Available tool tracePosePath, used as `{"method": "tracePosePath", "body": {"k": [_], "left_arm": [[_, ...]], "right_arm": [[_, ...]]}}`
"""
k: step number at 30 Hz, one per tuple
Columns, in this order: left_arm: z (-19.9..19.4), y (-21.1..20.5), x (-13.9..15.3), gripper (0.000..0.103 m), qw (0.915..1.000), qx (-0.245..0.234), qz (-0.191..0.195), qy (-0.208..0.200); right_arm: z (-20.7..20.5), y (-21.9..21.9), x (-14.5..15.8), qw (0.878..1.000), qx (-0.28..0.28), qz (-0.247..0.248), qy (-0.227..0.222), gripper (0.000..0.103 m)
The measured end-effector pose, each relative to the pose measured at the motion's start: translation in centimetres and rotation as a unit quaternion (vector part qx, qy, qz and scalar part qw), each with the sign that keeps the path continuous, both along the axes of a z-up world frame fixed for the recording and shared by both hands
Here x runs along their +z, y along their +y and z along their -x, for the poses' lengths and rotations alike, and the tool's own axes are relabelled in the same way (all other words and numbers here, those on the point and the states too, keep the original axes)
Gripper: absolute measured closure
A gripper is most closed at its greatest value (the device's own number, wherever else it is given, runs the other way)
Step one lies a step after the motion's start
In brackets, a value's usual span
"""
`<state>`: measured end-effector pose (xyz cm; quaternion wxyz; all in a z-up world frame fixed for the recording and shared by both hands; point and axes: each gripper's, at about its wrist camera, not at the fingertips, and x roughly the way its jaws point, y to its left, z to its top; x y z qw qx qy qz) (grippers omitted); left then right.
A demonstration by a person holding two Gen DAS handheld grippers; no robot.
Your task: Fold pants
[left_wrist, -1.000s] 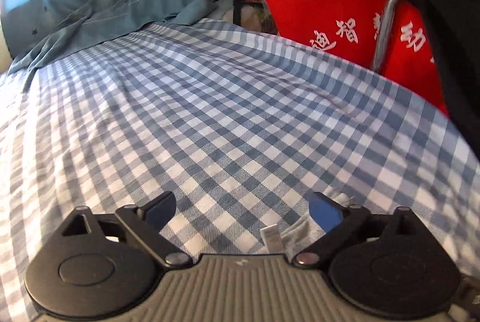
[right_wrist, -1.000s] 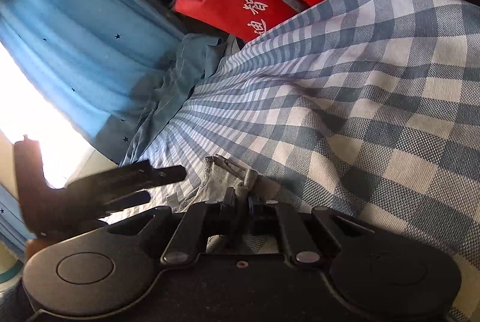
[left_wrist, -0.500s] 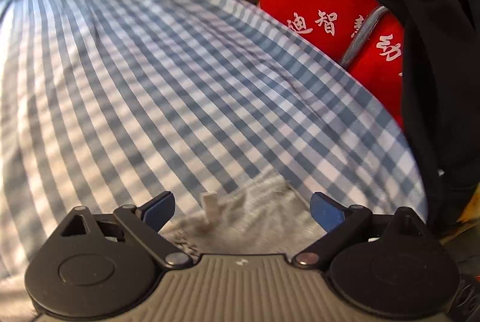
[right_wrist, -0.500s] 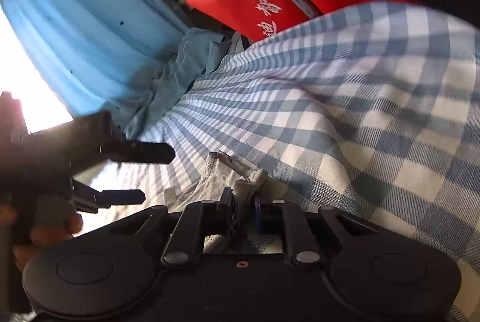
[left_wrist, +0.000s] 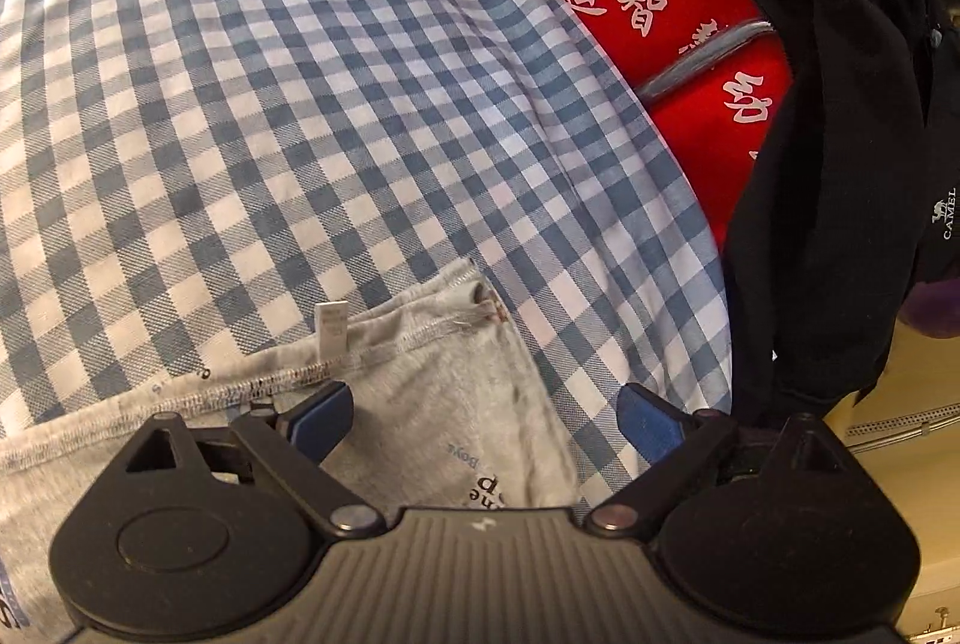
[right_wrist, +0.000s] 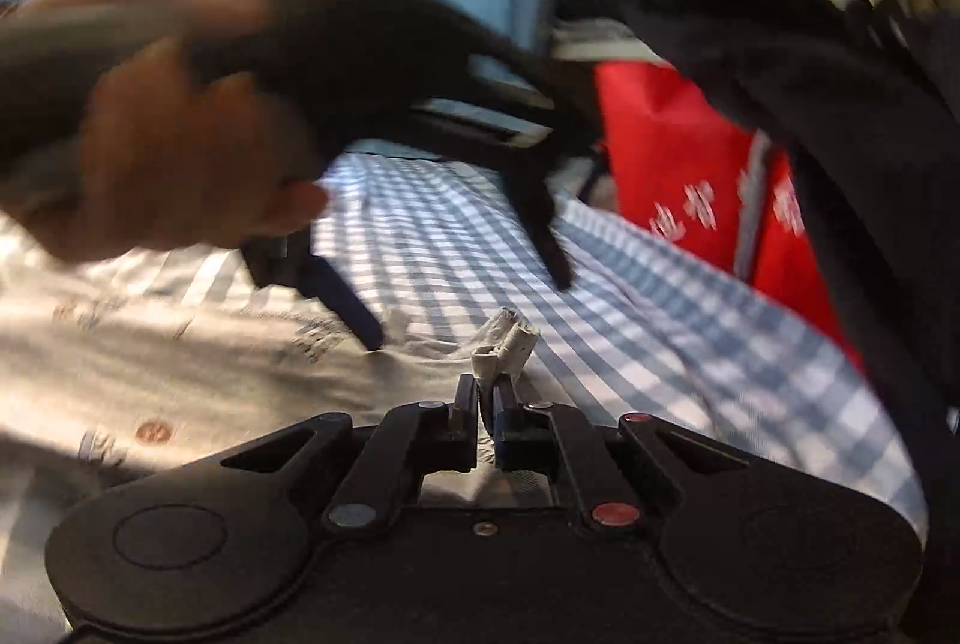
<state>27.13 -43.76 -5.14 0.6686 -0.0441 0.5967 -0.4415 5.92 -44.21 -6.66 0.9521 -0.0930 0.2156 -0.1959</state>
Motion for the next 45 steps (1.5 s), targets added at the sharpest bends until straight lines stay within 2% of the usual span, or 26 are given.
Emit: {"method": "tracePosePath", "body": {"k": [4,8,10,12,13,15,19,24,29,34,39,45], "left_arm": [[0.1,-0.5,-0.1,0.008,1.0,-0.002,-0.003,0.002],[0.3,-0.7,-0.1,0.026,0.9997,0.008,-0.019,-0.013],[0.6,-0.6,-0.1,0.039,0.9991,0.016,-0.031,-0.026],[0.9,-0.5,-0.2,0.076,0.9985,0.02,-0.037,-0.035],[0.9,-0.3,-0.2,0.084,0.9982,0.025,-0.041,-0.036],[1.1,0.4,-0.1,0.09,0.9973,0.042,-0.046,-0.041],[1.9,1.9,1.1,0.094,0.9962,0.052,-0.035,-0.06],[3.0,5.6,4.1,0.094,0.9955,0.064,0.001,-0.07],[3.9,11.4,7.5,0.094,0.9919,0.084,0.015,-0.095],[4.3,18.3,9.2,0.094,0.9862,0.115,0.012,-0.118],[4.4,24.2,8.0,0.094,0.9803,0.134,-0.017,-0.144],[4.3,28.6,4.4,0.094,0.9749,0.123,-0.055,-0.177]], "right_arm": [[-0.3,1.2,-0.3,0.999,0.015,0.038,0.014,0.1],[-0.4,2.0,-0.4,0.998,0.024,0.053,0.02,0.1],[-0.4,2.1,-0.3,0.998,0.027,0.054,0.022,0.1],[-0.3,2.7,-0.2,0.998,0.03,0.054,0.023,0.1],[-0.3,2.7,-0.2,0.998,0.031,0.054,0.024,0.101],[-0.3,3.1,-0.2,0.997,0.032,0.058,0.027,0.101],[0.2,3.7,0.4,0.997,0.035,0.066,0.023,0.101],[1.6,5.9,2.8,0.995,0.055,0.084,0.001,0.101],[2.9,9.5,5.4,0.991,0.102,0.085,-0.017,0.101],[3.1,14.6,6.5,0.983,0.164,0.082,-0.015,0.101],[2.5,20.0,6.0,0.971,0.222,0.083,0.007,0.101],[0.5,25.0,3.6,0.96,0.264,0.078,0.059,0.101]]}}
